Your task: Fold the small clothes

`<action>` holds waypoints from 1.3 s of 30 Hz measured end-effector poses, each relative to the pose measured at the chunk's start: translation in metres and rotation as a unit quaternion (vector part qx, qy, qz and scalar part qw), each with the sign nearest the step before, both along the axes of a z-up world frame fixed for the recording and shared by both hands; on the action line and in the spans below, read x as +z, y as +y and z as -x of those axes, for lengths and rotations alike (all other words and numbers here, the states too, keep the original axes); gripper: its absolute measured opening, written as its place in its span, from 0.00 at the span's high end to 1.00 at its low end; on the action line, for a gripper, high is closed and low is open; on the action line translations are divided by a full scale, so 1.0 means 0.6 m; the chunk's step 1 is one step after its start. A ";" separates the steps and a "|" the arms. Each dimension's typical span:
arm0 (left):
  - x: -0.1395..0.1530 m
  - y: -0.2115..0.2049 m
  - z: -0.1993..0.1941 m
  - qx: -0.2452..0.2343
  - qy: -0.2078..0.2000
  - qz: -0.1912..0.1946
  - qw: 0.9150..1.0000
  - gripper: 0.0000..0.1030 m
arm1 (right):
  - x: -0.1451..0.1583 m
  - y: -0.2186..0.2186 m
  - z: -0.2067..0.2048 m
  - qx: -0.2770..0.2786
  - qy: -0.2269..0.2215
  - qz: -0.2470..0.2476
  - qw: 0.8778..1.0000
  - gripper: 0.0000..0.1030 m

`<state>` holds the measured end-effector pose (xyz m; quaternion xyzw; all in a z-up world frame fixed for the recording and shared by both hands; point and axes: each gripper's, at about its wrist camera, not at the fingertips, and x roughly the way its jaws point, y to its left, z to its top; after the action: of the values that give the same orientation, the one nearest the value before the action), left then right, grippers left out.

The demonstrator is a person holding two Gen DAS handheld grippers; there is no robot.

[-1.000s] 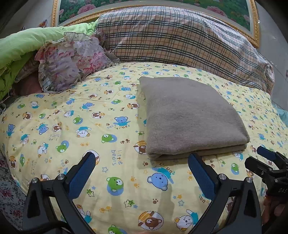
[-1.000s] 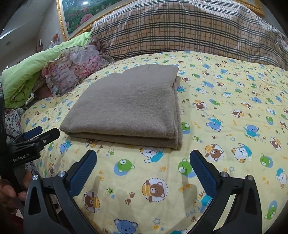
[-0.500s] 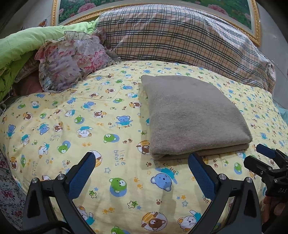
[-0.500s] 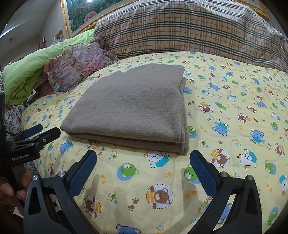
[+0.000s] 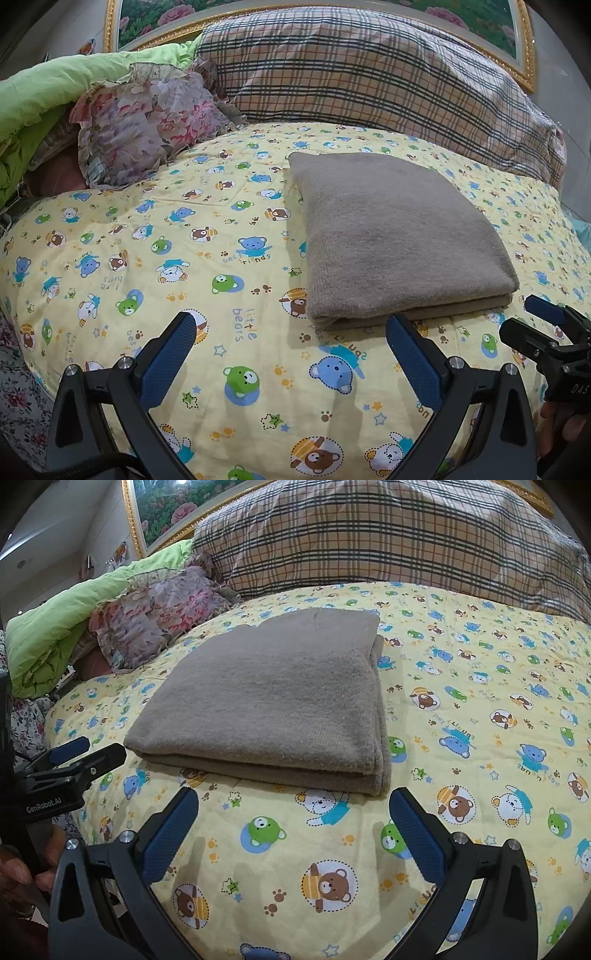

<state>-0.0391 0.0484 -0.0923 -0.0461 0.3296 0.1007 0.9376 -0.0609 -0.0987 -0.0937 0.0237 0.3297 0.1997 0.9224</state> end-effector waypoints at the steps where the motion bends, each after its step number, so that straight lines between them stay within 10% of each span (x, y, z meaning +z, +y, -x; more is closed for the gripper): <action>1: 0.000 0.000 -0.001 -0.001 0.000 0.000 1.000 0.00 | 0.000 -0.001 0.000 0.001 0.000 0.000 1.000 0.00; 39: 0.024 -0.009 0.001 -0.018 -0.007 -0.005 1.000 0.00 | 0.022 -0.017 0.006 -0.009 -0.016 -0.025 1.000 0.00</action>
<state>-0.0397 0.0431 -0.0781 -0.0367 0.3230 0.0854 0.9418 -0.0648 -0.1089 -0.0808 0.0465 0.3092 0.1998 0.9286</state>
